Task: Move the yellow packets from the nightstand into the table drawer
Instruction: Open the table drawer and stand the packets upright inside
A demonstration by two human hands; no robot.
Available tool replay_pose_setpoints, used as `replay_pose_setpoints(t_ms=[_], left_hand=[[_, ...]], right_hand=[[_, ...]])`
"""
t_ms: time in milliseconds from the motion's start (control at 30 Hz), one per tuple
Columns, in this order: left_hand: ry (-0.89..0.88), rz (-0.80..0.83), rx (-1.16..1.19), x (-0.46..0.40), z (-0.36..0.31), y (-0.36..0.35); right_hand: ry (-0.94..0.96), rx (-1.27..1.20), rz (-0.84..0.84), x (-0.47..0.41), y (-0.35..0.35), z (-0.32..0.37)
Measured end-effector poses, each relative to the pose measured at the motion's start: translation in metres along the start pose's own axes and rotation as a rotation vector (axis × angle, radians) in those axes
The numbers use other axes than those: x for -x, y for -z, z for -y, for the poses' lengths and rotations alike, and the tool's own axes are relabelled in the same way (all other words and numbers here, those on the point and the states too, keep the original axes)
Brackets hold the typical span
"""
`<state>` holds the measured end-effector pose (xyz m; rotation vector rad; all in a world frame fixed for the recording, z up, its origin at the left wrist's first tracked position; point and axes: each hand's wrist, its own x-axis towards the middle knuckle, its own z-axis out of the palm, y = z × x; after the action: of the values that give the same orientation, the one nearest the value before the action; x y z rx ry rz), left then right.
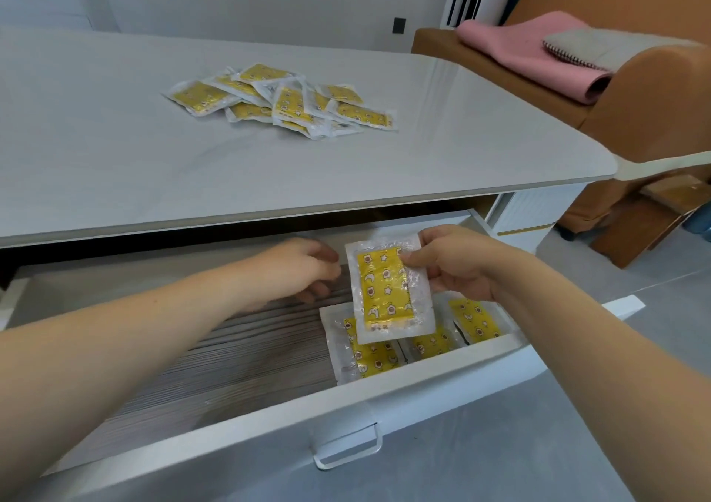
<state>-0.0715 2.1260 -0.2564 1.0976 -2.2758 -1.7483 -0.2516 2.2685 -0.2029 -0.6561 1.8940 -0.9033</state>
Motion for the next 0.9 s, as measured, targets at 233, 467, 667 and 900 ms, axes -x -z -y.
replay_pose_setpoints(t_ms=[233, 467, 667, 900], left_hand=[[0.001, 0.040, 0.117, 0.021, 0.015, 0.022], [0.125, 0.004, -0.089, 0.028, 0.044, 0.049], [0.239, 0.059, -0.207, 0.031, 0.053, 0.052], [0.302, 0.137, -0.311, 0.034, 0.059, 0.037]], right_hand=[[0.024, 0.219, 0.053, 0.000, -0.059, 0.025], [0.088, 0.685, 0.018, -0.017, -0.113, 0.031], [0.020, 0.845, 0.087, -0.028, -0.136, 0.028], [-0.040, 0.961, 0.185, -0.028, -0.138, 0.018]])
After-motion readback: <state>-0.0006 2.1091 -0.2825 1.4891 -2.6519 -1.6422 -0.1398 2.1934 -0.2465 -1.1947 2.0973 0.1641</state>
